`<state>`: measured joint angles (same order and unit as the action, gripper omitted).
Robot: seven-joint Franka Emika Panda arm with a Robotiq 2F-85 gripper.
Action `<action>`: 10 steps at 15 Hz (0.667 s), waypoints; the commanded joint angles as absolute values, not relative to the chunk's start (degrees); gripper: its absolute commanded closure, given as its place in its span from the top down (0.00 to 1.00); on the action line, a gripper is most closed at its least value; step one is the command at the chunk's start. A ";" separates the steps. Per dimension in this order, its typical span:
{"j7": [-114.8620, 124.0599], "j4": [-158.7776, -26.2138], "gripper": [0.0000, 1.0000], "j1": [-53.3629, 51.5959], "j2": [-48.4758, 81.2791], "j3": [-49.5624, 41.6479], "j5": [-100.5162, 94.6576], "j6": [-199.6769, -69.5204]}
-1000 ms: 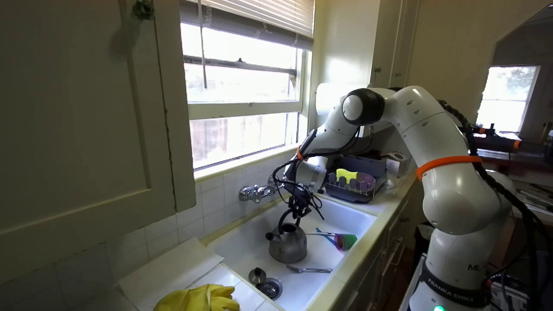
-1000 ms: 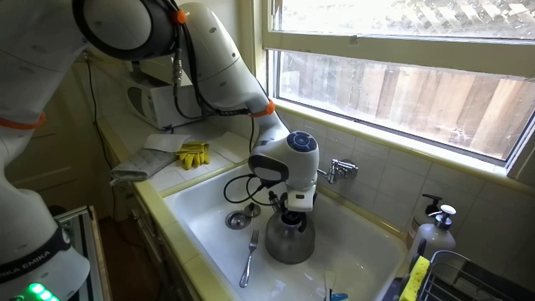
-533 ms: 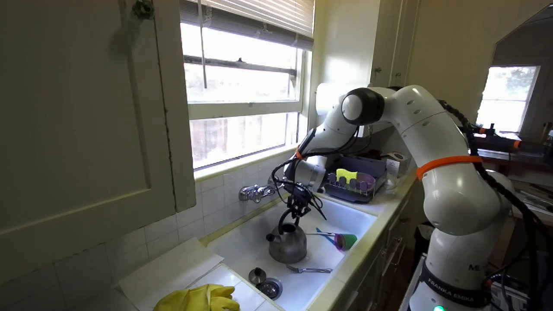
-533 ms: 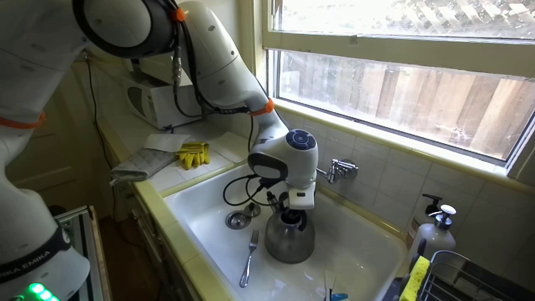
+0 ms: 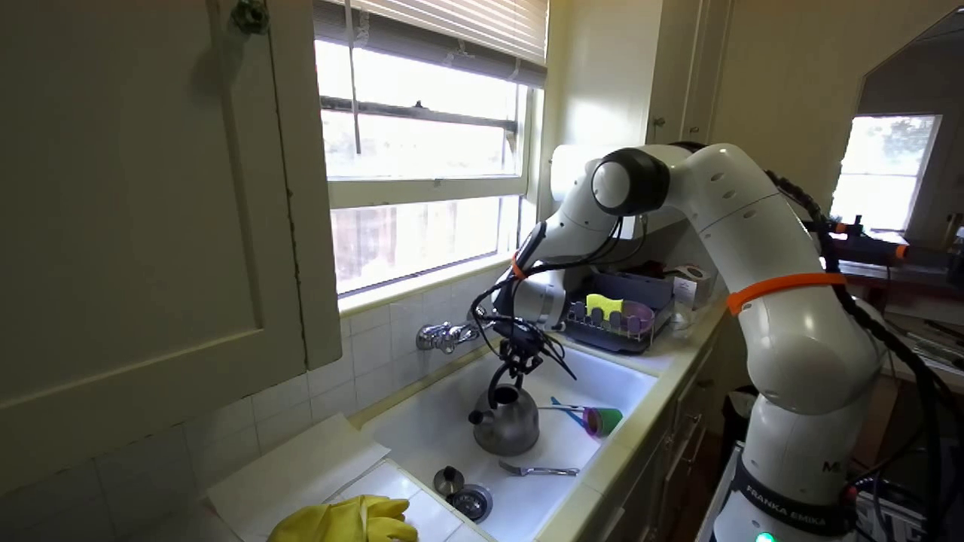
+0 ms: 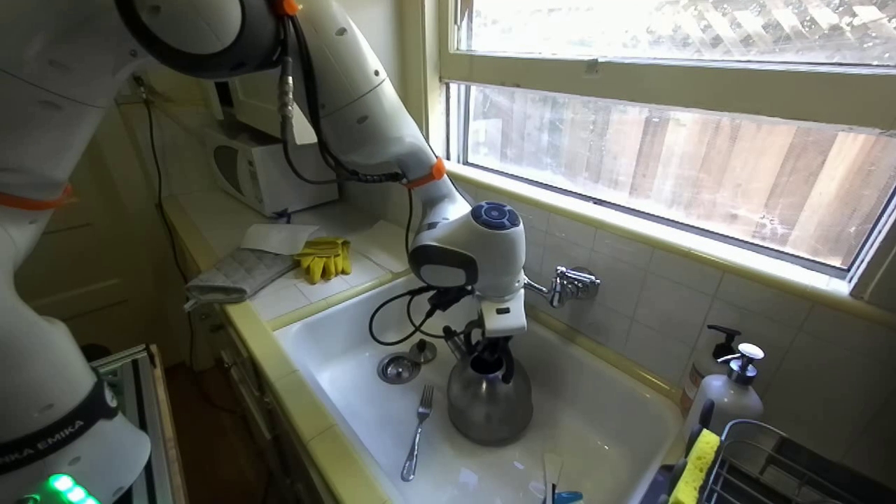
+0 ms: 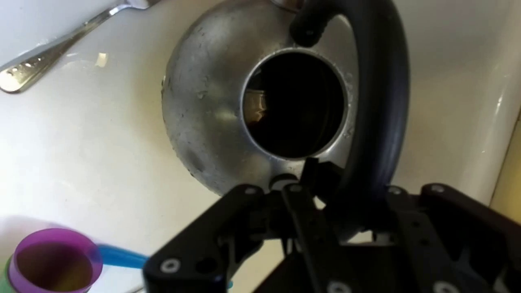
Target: Move the faucet head to the left and pour the contents of the kettle into the sink
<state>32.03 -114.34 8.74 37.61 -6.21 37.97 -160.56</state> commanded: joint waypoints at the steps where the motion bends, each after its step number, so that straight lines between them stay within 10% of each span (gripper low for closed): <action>1: 32.80 -116.83 0.02 6.25 34.52 -9.31 34.12 -158.94; 10: 37.10 -118.76 0.02 1.67 33.74 -14.55 23.83 -160.13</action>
<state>34.49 -116.29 3.75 36.55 -12.26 27.43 -160.33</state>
